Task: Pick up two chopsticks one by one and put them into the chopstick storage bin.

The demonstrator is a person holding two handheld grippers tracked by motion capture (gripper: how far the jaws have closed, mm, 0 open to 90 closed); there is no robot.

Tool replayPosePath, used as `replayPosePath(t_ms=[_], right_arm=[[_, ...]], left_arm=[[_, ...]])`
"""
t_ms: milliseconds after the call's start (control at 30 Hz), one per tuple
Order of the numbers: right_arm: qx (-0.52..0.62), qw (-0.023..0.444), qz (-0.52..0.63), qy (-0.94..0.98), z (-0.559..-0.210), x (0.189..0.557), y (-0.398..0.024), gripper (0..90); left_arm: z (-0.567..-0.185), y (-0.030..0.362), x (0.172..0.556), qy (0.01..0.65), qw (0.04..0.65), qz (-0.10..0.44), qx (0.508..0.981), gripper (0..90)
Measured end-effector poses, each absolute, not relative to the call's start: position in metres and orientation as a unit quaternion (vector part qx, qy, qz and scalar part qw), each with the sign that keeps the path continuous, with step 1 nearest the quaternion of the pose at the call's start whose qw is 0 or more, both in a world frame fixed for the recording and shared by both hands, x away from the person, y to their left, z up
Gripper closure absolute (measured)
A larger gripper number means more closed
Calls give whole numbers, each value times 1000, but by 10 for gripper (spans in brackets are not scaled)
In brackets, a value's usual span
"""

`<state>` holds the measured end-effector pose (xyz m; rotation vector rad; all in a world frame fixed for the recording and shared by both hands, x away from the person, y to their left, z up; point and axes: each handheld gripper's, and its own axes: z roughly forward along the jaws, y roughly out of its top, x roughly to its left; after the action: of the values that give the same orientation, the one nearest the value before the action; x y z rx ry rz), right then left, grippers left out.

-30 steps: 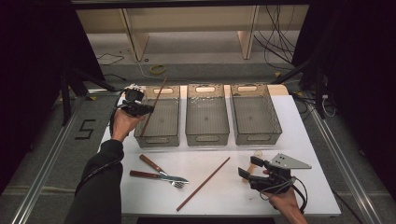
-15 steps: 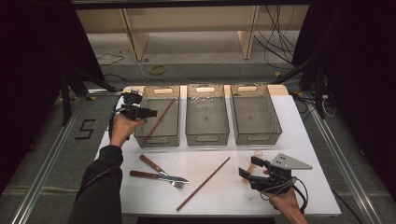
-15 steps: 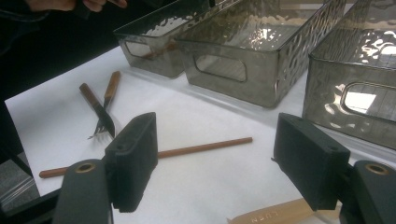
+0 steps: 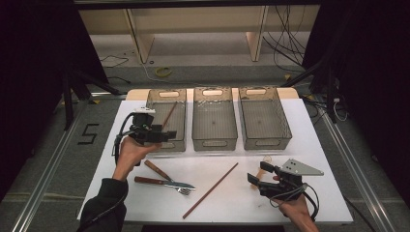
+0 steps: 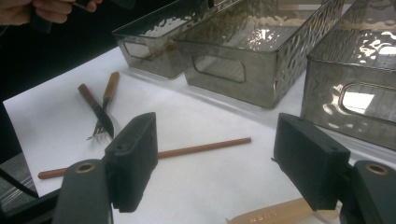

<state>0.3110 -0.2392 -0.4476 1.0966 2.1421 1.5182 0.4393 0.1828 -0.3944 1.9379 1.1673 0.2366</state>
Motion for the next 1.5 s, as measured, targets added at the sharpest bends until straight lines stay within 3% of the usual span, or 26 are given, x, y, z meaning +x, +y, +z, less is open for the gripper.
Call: replayPosePath(t_ms=[567, 1267, 1500], right_arm=[[379, 148, 530, 744, -445, 308, -238, 311], [373, 149, 529, 748, -446, 307, -236, 307], [374, 149, 527, 748, -446, 308, -237, 306]], left_arm=[[-408, 120, 381, 407, 362, 71, 835, 230], [-439, 80, 360, 370, 309, 39, 875, 260], [-450, 67, 355, 354, 284, 22, 891, 332]])
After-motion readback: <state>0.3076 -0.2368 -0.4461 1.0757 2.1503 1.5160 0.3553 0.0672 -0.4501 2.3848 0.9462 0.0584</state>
